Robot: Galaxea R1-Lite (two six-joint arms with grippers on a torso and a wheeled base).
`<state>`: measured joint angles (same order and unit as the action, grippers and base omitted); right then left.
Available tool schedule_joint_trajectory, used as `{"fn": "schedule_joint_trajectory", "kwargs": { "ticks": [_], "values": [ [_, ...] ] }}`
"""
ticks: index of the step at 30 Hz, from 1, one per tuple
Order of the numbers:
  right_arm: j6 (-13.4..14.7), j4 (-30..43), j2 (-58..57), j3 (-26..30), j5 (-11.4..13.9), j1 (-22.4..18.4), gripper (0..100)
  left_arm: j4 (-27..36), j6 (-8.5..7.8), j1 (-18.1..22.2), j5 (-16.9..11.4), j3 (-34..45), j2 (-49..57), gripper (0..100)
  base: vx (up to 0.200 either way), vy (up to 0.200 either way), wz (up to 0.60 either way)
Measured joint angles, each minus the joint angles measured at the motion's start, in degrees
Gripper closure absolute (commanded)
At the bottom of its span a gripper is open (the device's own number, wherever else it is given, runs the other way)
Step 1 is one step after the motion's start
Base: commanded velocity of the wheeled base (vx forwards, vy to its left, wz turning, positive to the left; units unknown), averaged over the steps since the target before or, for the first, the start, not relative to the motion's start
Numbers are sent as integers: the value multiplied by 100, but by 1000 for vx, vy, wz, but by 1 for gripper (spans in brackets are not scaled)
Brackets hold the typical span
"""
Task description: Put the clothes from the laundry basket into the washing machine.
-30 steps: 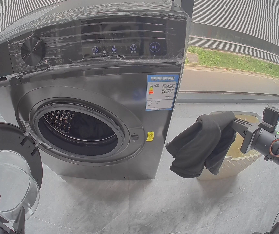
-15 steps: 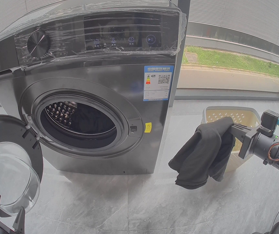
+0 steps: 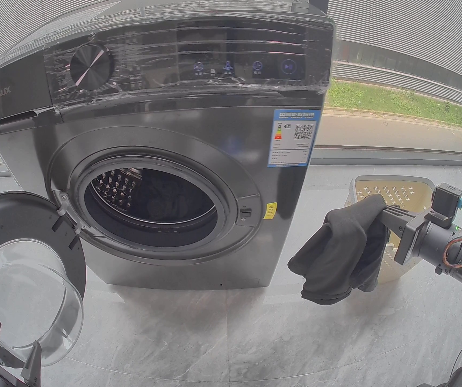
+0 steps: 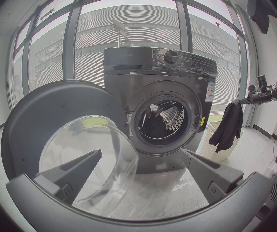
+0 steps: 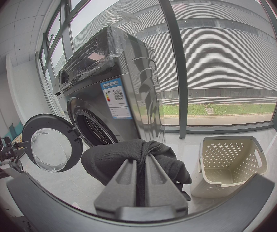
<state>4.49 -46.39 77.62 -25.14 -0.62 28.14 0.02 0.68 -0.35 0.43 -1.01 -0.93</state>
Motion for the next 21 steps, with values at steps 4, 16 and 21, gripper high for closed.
{"fn": "schedule_joint_trajectory", "kwargs": {
  "ticks": [4, 16, 21],
  "values": [
    [2, -1, 0, 2, 0, 80, 100, 2, -2, 0, 1, 0, 0, 0, -100, 0, 0],
    [9, -1, 2, 39, 0, 179, 100, -2, -2, 0, 0, 0, 0, 0, -117, 0, 0],
    [18, -6, 5, 45, 7, 179, 100, 2, 0, 5, 0, 0, 0, 0, 0, 40, 0]
  ]
}}
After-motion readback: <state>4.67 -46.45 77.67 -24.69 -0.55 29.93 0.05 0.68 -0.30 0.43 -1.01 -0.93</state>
